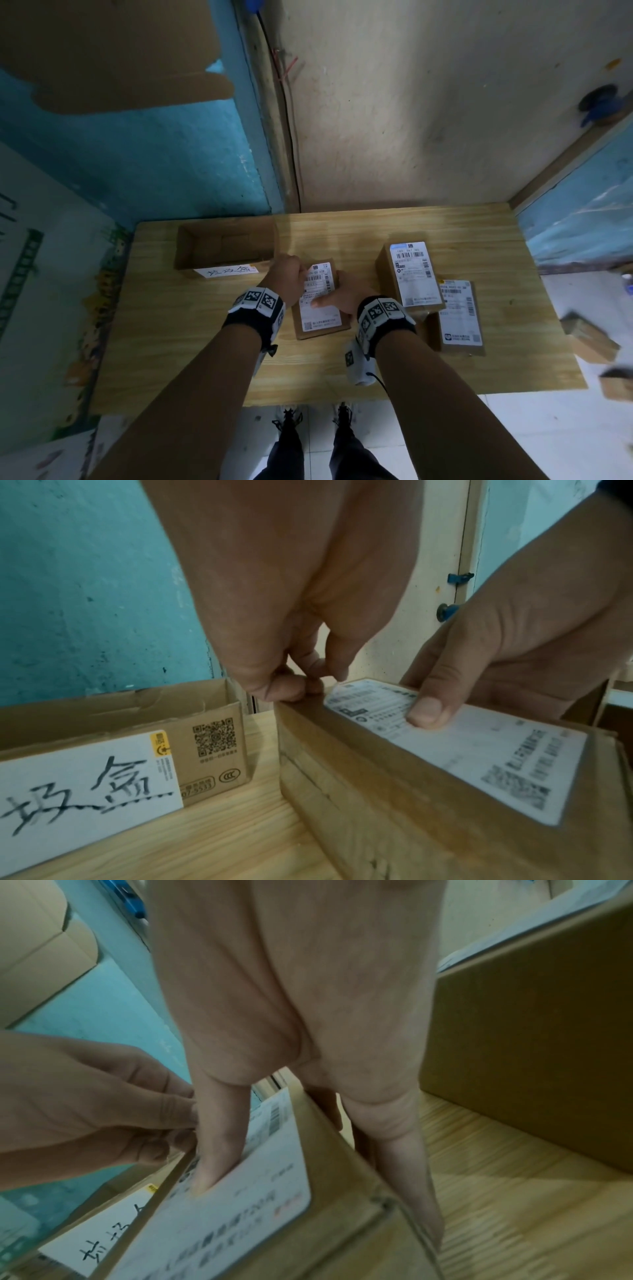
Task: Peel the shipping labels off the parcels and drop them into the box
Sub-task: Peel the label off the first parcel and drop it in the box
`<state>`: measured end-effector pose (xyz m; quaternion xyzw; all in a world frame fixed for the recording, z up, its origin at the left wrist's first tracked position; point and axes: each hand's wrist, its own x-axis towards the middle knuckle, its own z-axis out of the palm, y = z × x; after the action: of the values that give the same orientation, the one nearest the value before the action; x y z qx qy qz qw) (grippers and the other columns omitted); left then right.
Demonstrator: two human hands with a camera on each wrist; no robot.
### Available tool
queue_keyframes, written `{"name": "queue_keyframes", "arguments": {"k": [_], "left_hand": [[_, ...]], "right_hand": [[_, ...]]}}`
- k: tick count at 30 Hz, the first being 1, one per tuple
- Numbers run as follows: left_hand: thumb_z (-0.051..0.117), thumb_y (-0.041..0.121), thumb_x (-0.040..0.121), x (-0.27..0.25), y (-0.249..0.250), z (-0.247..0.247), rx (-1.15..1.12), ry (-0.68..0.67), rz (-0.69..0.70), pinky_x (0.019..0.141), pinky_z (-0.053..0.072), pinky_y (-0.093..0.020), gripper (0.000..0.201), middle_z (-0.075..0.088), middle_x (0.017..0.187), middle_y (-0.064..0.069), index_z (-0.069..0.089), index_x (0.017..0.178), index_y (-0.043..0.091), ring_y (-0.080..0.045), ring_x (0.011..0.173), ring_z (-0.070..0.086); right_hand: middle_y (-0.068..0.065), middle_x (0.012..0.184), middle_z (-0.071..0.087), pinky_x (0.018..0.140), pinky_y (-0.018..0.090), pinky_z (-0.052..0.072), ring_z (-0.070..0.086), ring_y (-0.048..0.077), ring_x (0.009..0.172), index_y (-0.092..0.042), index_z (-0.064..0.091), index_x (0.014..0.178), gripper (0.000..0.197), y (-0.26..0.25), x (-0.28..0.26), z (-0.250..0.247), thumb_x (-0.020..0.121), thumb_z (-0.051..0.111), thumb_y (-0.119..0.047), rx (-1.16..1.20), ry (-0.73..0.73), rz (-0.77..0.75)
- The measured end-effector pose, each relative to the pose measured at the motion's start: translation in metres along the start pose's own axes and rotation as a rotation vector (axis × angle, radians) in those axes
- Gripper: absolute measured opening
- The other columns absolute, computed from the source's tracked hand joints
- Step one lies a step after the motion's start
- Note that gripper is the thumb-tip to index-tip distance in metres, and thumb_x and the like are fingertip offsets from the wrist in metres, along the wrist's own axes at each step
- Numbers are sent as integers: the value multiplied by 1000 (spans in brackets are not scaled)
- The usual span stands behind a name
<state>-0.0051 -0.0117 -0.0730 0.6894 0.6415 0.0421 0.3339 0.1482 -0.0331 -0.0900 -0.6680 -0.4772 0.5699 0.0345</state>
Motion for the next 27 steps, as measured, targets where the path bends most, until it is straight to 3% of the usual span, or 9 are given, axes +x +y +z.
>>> {"name": "queue_keyframes", "arguments": {"k": [2,7,11,12,15,18,21,23,27], "left_hand": [[47,15,96,-4,-1,-3,-37,21,16,80,47,-33,15,60,102,-10,60,97,9,-24,95,58],[49,17,96,-6,-6,-7,-157,69,26,58,38,-21,11,58,82,2,56,87,18,-17,81,58],[53,15,95,-10,-4,-13,-348,142,-25,71,53,-32,16,61,80,3,56,81,21,-19,83,63],[54,14,94,-10,-4,-14,-384,162,-42,73,53,-33,16,63,82,1,57,80,20,-20,84,64],[59,11,91,-11,-3,-16,-472,229,-99,74,50,-31,8,67,88,-3,56,86,17,-22,88,65],[68,13,85,-14,-1,-19,-591,261,-118,76,50,-28,32,69,94,-1,42,102,17,-14,88,65],[81,17,73,-17,0,-21,-636,268,-71,67,48,-23,47,69,85,1,47,105,18,-9,79,64],[84,18,70,-19,0,-23,-625,258,-72,65,48,-24,43,66,84,2,54,101,19,-9,77,63],[70,12,84,-18,-1,-28,-539,286,-32,70,50,-24,9,69,83,7,69,89,19,-6,77,63]], "right_hand": [[4,123,72,87,35,56,67,24,112,-15,63,129,60,0,-3,-1,77,88,-27,7,-3,33],[7,126,71,97,40,56,68,25,113,-10,57,136,71,4,-5,-1,75,89,-28,134,15,74],[5,133,66,68,27,47,61,20,106,-11,54,138,69,6,-13,-5,81,84,-36,254,23,65],[4,132,67,69,28,49,61,19,106,-13,54,136,70,6,-15,-6,79,86,-38,282,28,59],[4,124,73,88,39,60,71,20,104,-14,61,132,68,9,-17,-7,75,89,-38,380,32,24],[2,115,78,93,38,58,74,21,102,-15,65,131,72,8,-22,-7,71,86,-50,419,40,-5],[0,111,79,103,47,54,74,22,104,-17,67,130,92,8,-22,-5,54,83,-66,452,92,-15],[0,112,79,103,47,54,74,22,103,-15,65,131,97,6,-23,-4,51,83,-67,465,98,-20],[0,115,77,104,46,51,73,22,106,-15,65,131,97,-3,-32,-4,52,82,-70,471,124,-31]]}}
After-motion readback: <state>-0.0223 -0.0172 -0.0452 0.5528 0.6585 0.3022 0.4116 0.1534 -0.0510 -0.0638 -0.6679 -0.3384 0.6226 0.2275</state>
